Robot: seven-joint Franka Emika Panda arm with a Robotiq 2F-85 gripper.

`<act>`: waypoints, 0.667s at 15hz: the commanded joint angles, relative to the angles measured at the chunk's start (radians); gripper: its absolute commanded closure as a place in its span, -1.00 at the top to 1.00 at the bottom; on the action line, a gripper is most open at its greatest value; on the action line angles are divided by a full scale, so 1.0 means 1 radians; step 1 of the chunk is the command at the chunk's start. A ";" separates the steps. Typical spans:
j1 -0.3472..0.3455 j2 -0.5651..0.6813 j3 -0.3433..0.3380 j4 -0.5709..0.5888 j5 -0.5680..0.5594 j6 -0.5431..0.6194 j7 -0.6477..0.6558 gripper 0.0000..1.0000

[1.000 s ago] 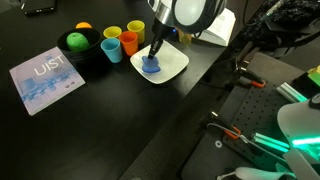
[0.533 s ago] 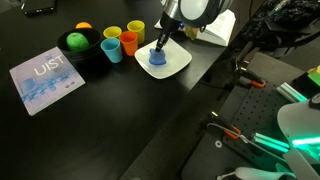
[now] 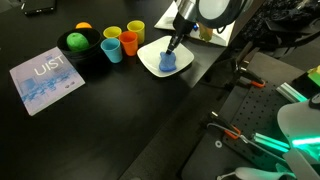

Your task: Use the blue sponge to wipe the white plate

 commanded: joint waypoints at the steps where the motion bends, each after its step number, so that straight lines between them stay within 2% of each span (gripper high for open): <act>1: -0.114 -0.029 0.133 -0.104 -0.027 0.008 -0.002 -0.98; 4: -0.163 0.003 0.220 -0.121 -0.038 0.000 -0.001 -0.98; 6: -0.167 0.014 0.243 -0.111 -0.037 -0.010 -0.002 -0.98; 10: -0.164 0.015 0.234 -0.085 -0.033 -0.020 -0.007 -0.98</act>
